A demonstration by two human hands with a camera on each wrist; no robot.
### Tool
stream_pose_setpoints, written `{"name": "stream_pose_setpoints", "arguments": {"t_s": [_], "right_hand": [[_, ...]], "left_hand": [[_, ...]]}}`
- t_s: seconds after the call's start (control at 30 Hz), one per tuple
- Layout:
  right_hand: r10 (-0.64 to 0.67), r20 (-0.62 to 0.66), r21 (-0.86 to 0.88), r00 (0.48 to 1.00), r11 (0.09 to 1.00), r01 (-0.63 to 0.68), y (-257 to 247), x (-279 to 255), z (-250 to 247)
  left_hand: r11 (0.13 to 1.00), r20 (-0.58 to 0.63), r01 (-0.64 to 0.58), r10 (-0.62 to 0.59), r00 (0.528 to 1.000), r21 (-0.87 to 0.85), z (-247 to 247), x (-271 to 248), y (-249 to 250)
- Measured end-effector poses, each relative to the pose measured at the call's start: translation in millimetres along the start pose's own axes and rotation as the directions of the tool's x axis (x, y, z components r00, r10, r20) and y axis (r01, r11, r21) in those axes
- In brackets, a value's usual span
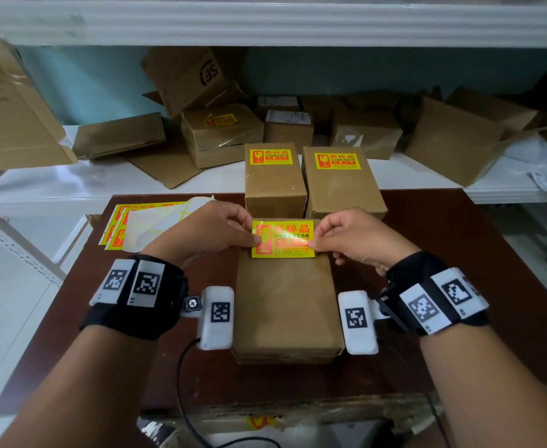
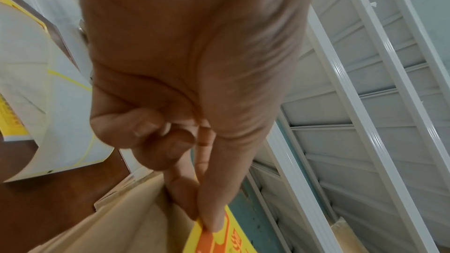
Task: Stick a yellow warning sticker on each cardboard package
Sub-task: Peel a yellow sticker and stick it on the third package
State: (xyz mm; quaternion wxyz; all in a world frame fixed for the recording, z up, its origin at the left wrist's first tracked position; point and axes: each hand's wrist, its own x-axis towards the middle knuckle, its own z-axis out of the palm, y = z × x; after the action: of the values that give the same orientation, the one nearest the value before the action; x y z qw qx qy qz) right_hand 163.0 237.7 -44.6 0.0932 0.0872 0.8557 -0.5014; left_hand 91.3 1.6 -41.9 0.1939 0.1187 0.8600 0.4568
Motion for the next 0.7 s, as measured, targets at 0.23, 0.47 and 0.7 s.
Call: {"name": "stream_pose_setpoints", "arguments": {"t_s": [0.23, 0.47, 0.7], "right_hand": [[0.005, 0.022, -0.032, 1.0, 0.999, -0.004, -1.4, -1.4, -0.9], [-0.001, 0.033, -0.11, 0.999, 0.994, 0.005, -3.4, -3.1, -3.5], [0.008, 0.008, -0.125, 1.0, 0.992, -0.007, -3.8, -3.6, -4.7]], "left_hand": [[1.0, 0.034, 0.015, -0.016, 0.999, 0.026, -3.0, -1.1, 3.3], [0.999, 0.051, 0.005, -0.007, 0.999, 0.036, -3.3, -3.3, 7.3], [0.999, 0.064, 0.011, -0.014, 0.998, 0.044, -3.3, -3.6, 7.6]]}}
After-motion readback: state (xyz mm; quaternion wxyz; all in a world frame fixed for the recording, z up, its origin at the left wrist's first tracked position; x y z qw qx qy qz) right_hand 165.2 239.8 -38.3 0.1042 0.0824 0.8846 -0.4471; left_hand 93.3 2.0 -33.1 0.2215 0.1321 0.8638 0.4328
